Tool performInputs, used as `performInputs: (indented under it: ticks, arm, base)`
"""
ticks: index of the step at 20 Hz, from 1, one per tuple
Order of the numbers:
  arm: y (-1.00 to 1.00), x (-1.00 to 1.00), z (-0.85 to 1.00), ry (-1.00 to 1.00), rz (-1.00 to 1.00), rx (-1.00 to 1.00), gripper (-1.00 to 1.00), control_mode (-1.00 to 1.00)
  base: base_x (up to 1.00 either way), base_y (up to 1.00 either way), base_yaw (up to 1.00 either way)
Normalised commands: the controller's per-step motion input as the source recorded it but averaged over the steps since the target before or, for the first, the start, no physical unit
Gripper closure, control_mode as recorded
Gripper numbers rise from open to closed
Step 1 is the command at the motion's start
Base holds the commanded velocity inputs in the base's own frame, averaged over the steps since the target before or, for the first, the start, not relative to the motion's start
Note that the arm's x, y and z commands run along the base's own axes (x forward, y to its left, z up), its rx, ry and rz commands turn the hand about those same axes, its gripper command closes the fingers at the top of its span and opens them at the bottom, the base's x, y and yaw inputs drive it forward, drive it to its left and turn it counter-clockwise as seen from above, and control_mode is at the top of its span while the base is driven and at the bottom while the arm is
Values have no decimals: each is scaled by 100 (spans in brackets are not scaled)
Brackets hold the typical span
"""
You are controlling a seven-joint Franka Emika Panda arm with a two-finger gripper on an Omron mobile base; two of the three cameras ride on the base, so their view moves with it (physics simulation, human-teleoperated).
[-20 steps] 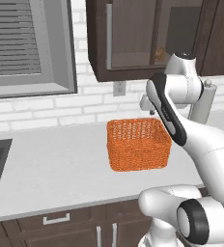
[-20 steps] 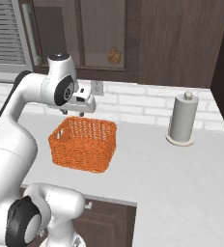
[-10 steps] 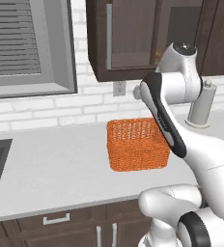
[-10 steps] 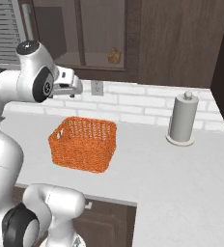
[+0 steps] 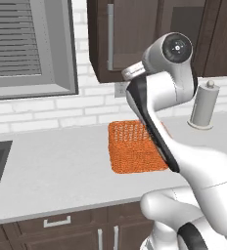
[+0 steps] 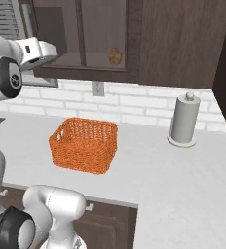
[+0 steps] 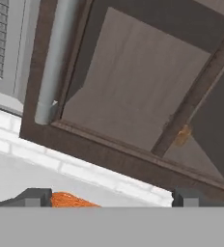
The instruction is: Open the cabinet, pick up the bread from the cabinet and place it in the basket. Then move the basket to the dining counter.
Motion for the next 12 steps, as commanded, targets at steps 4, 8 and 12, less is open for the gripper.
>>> performInputs:
  ticks: [4,8,12]
  arm:
    - [50,-2,71,-2,0,-1,-100,-100]
    - [55,-22,51,2,0,0,-100,-100]
    - [57,-15,-5,15,-1,18,-100,-100]
  base:
    - [0,0,0]
    - [0,0,0]
    - [0,0,0]
